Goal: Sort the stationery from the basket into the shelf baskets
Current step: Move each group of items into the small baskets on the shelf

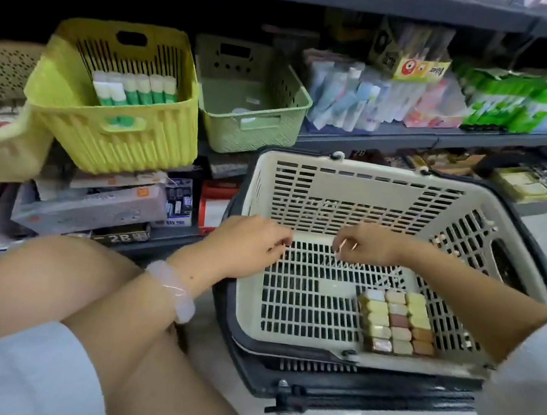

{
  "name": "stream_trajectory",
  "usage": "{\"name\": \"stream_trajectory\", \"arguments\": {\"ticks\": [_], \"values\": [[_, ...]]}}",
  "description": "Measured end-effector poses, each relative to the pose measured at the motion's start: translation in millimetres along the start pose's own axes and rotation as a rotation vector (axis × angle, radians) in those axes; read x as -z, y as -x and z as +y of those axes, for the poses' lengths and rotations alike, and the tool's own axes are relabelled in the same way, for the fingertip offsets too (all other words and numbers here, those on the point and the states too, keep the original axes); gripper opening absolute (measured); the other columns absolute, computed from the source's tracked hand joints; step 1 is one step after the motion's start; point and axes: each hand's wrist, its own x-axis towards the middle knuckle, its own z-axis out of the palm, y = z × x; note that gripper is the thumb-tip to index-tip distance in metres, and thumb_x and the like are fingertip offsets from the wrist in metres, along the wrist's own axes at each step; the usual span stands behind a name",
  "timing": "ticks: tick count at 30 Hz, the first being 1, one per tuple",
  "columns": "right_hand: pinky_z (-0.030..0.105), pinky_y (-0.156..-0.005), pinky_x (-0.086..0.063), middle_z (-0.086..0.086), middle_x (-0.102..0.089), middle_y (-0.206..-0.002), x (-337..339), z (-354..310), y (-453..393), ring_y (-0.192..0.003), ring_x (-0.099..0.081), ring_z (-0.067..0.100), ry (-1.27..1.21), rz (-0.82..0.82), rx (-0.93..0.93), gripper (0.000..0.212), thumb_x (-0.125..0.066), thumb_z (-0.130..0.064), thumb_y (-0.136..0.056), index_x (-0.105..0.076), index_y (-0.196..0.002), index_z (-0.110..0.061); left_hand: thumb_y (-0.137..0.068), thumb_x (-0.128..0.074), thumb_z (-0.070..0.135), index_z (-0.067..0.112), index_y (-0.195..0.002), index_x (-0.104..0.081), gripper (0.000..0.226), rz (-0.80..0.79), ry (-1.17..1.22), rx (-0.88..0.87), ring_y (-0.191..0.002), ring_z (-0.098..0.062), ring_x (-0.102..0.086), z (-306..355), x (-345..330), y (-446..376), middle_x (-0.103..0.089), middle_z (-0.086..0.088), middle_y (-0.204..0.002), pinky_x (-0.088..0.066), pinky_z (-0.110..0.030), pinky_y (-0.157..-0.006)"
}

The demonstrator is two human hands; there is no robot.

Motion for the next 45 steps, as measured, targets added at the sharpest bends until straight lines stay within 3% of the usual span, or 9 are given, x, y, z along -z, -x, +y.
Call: {"name": "stream_trajectory", "arguments": {"ticks": [5,10,16,24,30,35,38,42,45], "values": [[0.033,-0.102,-0.036,0.006,-0.043,-0.137,-45.0,47.1,0.3,-0.122,-0.043,0.022,0.178,-0.271,-0.050,0.056,-0.063,-0.030,-0.086,-0.038,-0.135,-0.019,-0.096,-0.040,0.027,0.022,-0.115,-0.056,0.026,0.046,0.044,0.087,-0.088,-0.015,-0.054,-13.0,0.5,-6.3,-0.064,0.000,-0.106,-0.043,-0.029,-0.072],[0.041,-0.106,-0.034,0.007,-0.028,-0.143,-79.8,63.1,-6.1,-0.128,-0.035,0.026,0.312,-0.364,0.023,0.081,-0.072,-0.036,-0.076,-0.026,-0.142,-0.025,-0.095,-0.038,0.028,0.022,-0.110,-0.055,0.024,0.138,-0.097,0.216,-0.086,-0.018,-0.055,-26.2,-5.2,-10.9,-0.065,0.000,-0.096,-0.038,-0.028,-0.064],[0.043,-0.102,-0.038,0.007,-0.028,-0.139,-109.4,66.7,-18.1,-0.123,-0.038,0.024,0.452,-0.233,0.134,0.078,-0.071,-0.041,-0.073,-0.029,-0.137,-0.024,-0.094,-0.038,0.029,0.026,-0.108,-0.055,0.022,0.181,-0.136,0.270,-0.090,-0.020,-0.058,-39.7,-6.6,-12.0,-0.066,0.002,-0.096,-0.033,-0.028,-0.062],[0.037,-0.103,-0.037,0.005,-0.029,-0.137,-101.8,74.8,-25.3,-0.123,-0.038,0.023,0.263,-0.243,0.090,0.072,-0.069,-0.039,-0.077,-0.032,-0.137,-0.023,-0.094,-0.039,0.030,0.026,-0.109,-0.055,0.022,0.236,-0.093,0.252,-0.077,-0.014,-0.047,-43.1,-8.4,-12.0,-0.067,0.005,-0.090,-0.031,-0.027,-0.062],[0.052,-0.104,-0.035,0.012,-0.017,-0.146,-113.7,61.9,-24.5,-0.131,-0.028,0.031,0.576,-0.208,0.097,0.083,-0.063,-0.043,-0.074,-0.018,-0.141,-0.025,-0.093,-0.039,0.028,0.025,-0.113,-0.056,0.026,0.221,-0.077,0.261,-0.092,-0.019,-0.057,-39.8,-7.0,-11.1,-0.068,0.004,-0.095,-0.033,-0.027,-0.063],[0.046,-0.104,-0.035,0.016,-0.025,-0.141,-116.8,47.7,-24.1,-0.126,-0.033,0.031,0.615,-0.175,0.046,0.086,-0.065,-0.043,-0.074,-0.016,-0.141,-0.021,-0.094,-0.038,0.030,0.026,-0.112,-0.056,0.025,0.187,-0.075,0.256,-0.091,-0.017,-0.057,-37.8,-7.1,-9.9,-0.067,0.006,-0.095,-0.032,-0.027,-0.063],[0.042,-0.106,-0.035,0.011,-0.032,-0.135,-87.2,27.2,-19.8,-0.125,-0.034,0.025,0.326,-0.038,0.031,0.084,-0.067,-0.047,-0.072,-0.023,-0.138,-0.021,-0.094,-0.041,0.027,0.024,-0.110,-0.058,0.024,0.212,0.122,0.280,-0.087,-0.015,-0.054,-33.8,-1.3,-13.2,-0.064,0.007,-0.098,-0.038,-0.028,-0.068],[0.039,-0.104,-0.037,0.010,-0.036,-0.126,-14.0,-25.9,-7.5,-0.119,-0.038,0.024,0.046,0.303,0.197,0.082,-0.072,-0.047,-0.068,-0.031,-0.132,-0.013,-0.095,-0.042,0.024,0.020,-0.107,-0.058,0.020,0.333,0.707,0.377,-0.080,-0.011,-0.056,-12.8,14.1,-15.8,-0.058,0.009,-0.091,-0.042,-0.022,-0.068],[0.028,-0.102,-0.033,0.003,-0.037,-0.116,30.1,-77.2,10.4,-0.112,-0.037,0.016,-0.085,0.488,0.346,0.086,-0.068,-0.049,-0.062,-0.034,-0.129,-0.007,-0.098,-0.036,0.025,0.018,-0.106,-0.053,0.020,0.361,1.165,0.500,-0.080,-0.010,-0.059,0.2,32.2,-6.8,-0.057,0.001,-0.097,-0.052,-0.024,-0.073]]}}
